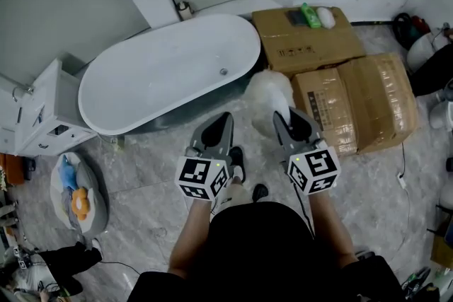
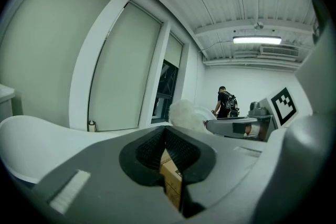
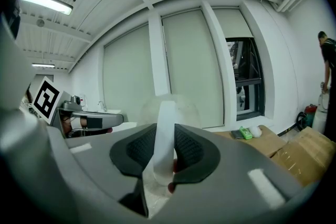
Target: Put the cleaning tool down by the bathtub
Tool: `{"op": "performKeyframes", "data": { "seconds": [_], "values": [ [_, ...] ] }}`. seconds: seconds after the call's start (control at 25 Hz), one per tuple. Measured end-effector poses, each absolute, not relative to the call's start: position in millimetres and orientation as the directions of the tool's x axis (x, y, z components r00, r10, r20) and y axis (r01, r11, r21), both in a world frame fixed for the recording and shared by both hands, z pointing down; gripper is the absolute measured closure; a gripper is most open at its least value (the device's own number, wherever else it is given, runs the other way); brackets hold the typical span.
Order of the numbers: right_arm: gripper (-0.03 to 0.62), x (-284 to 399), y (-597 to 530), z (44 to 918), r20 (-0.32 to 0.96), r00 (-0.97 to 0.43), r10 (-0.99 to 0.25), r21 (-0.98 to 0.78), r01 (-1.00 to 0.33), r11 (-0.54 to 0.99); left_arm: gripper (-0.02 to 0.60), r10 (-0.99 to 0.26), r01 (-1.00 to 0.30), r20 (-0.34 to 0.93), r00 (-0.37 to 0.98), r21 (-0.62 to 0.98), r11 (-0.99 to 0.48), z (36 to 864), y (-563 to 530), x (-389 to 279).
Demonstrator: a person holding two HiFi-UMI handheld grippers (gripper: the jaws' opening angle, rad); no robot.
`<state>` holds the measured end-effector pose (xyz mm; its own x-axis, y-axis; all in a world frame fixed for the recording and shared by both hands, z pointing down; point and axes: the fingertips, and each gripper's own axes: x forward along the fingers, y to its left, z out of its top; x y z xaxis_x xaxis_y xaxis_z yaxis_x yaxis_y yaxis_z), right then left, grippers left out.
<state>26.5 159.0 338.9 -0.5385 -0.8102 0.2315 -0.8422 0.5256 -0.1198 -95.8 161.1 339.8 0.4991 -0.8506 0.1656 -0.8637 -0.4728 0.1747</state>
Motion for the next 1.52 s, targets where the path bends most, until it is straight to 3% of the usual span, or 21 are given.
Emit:
{"op": "performKeyframes", "data": {
  "seconds": [0.84, 1.52],
  "values": [
    [0.496, 11, -5, 329, 0.23, -0.429, -0.874, -0.113, -0.903, 0.413, 0.583, -0.781, -0.793, 0.149, 0.606, 0.189, -0.579, 330, -20, -115],
    [0.496, 30, -65, 353, 0.266, -0.343, -0.901, -0.137, -0.939, 0.317, 0.584, -0.732, -0.757, 0.195, 0.653, 0.208, -0.619, 353, -81, -111]
  ]
}}
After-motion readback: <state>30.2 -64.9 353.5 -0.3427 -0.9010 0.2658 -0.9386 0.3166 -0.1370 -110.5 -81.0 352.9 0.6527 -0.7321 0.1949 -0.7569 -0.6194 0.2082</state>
